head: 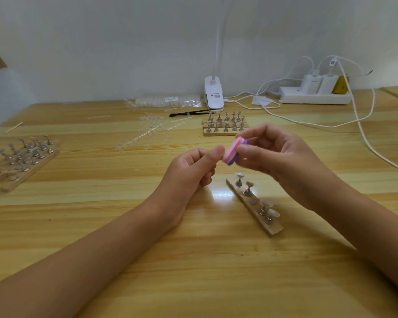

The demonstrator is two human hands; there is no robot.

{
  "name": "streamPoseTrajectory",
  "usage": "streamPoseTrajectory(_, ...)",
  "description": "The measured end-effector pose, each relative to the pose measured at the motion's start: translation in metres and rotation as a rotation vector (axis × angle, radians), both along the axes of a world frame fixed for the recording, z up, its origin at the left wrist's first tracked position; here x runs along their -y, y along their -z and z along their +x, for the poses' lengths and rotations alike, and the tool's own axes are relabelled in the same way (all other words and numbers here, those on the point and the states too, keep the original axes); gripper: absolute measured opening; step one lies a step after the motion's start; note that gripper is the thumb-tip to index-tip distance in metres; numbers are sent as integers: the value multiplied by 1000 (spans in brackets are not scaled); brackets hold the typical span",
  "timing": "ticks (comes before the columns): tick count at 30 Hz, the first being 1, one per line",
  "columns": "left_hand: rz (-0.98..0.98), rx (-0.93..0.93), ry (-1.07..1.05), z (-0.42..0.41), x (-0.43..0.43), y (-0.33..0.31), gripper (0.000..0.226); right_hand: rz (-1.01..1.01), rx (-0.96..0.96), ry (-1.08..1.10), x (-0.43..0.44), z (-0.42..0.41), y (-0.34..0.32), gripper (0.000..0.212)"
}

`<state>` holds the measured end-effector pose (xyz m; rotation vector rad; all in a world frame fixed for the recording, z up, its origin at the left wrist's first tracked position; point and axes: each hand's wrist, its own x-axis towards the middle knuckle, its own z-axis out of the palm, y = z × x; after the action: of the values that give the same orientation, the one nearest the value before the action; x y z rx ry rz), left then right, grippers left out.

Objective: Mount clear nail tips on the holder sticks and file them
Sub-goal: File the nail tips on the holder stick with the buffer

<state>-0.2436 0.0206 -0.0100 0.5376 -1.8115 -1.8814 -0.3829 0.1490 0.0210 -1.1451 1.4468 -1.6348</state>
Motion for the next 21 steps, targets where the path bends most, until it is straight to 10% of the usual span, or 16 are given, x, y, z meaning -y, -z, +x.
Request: streamPoseTrajectory(21, -37, -20, 15, 1, -4, -1, 22, 92, 8, -123, -2, -5, -4, 31)
